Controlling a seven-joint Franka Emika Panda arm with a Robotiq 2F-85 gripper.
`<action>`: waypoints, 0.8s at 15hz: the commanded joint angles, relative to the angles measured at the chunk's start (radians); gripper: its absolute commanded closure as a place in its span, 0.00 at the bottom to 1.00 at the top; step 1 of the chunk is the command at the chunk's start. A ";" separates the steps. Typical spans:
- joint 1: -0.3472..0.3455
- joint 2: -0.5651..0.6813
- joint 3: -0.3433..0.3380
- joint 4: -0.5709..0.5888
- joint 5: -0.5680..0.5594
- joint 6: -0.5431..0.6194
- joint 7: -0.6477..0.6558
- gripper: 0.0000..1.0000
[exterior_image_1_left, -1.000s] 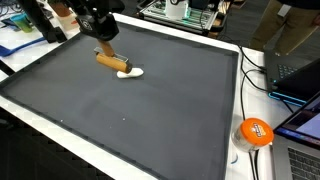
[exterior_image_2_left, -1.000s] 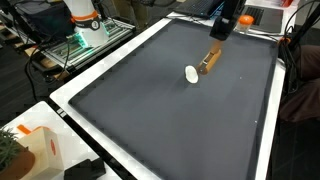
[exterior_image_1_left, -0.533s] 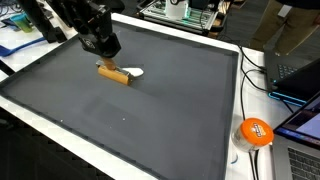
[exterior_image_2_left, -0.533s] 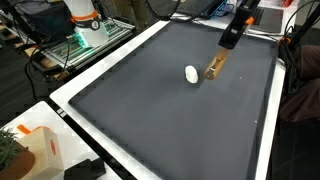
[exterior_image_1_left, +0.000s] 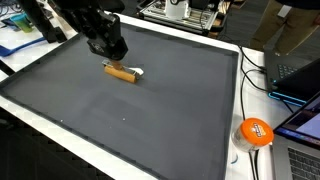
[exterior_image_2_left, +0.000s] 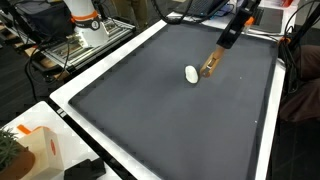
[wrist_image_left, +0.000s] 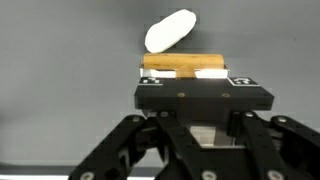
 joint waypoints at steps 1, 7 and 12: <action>0.012 0.059 -0.011 0.102 -0.024 -0.081 0.003 0.78; 0.019 0.109 -0.019 0.175 -0.057 -0.161 0.003 0.78; 0.018 0.146 -0.012 0.228 -0.051 -0.165 0.003 0.78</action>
